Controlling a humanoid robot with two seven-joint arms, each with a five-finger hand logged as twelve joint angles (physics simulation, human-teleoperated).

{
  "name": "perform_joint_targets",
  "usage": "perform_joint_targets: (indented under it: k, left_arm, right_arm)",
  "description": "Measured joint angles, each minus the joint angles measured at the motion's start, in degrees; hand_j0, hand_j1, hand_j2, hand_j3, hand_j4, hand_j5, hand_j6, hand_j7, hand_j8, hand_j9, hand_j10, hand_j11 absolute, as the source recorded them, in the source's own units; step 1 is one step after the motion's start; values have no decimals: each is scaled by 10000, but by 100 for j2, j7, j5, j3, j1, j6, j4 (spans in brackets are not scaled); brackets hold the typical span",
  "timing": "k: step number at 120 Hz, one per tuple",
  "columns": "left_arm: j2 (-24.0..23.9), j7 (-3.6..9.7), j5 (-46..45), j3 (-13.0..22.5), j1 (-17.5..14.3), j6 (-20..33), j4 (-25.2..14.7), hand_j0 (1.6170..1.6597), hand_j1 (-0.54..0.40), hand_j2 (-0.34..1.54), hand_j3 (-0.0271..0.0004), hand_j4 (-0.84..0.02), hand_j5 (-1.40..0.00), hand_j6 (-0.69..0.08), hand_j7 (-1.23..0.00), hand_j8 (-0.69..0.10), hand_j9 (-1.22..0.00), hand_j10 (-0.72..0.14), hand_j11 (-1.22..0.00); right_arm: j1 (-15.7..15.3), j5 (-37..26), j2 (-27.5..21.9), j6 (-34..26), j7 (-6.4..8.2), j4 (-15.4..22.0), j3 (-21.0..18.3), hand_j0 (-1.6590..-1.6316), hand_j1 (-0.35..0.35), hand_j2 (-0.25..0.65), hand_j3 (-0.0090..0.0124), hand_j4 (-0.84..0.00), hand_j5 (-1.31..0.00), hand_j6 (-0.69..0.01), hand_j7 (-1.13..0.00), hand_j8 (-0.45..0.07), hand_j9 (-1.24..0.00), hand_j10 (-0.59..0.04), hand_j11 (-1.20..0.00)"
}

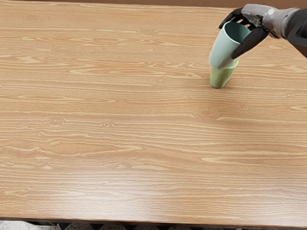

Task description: Pick up cup and place in cup with right hand

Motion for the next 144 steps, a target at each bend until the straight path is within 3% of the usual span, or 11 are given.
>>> perform_joint_targets:
  k: [7,18,26,32,64,144]
  left_arm:
    - [0,0,0,0,0,0,1,16581,3491,-2,1,-3,1,-3,1,-2,2,0,2]
    - [0,0,0,1,0,1,1,16581,3491,-3,1,-3,2,-3,2,-2,2,0,2]
    - [0,0,0,0,0,1,1,16581,3491,-3,1,-3,2,-3,2,-2,2,0,2]
    - [0,0,0,-1,0,1,1,16581,3491,-3,1,-3,2,-3,2,-1,2,0,2]
    - [0,0,0,0,0,0,0,16581,3491,-2,0,-3,1,-3,1,-1,1,0,2]
    - [0,0,0,-1,0,1,-1,16581,3491,-1,0,-3,0,-2,1,-1,1,1,1]
  right_arm:
    - [7,-23,-5,-91,-1,-106,20,-16519,1936,794,2,-3038,-7888,-1375,-7020,-1544,-7237,-2728,-7372]
    - [11,-37,9,-247,0,-298,32,-16529,2118,1229,1,-3206,-7818,-1527,-7019,-1668,-7226,-2865,-7345]
    - [6,-63,50,-359,0,-462,28,-16534,2289,1563,9,-3076,-7808,-1376,-7012,-1545,-7208,-2769,-7340]
    - [11,-135,175,-414,0,-639,21,-16533,2319,1464,-2,-3046,-7750,-1353,-7003,-1542,-7176,-2713,-7319]
    - [-25,-278,621,-643,2,-1327,-52,-16536,2435,1637,-3,-3007,-7610,-1260,-6944,-1305,-7244,-2762,-7187]
    - [-150,-415,1220,-965,411,-2117,-379,-16534,2474,1715,-3,-2983,-7626,-1182,-6921,-1250,-7260,-2745,-7110]
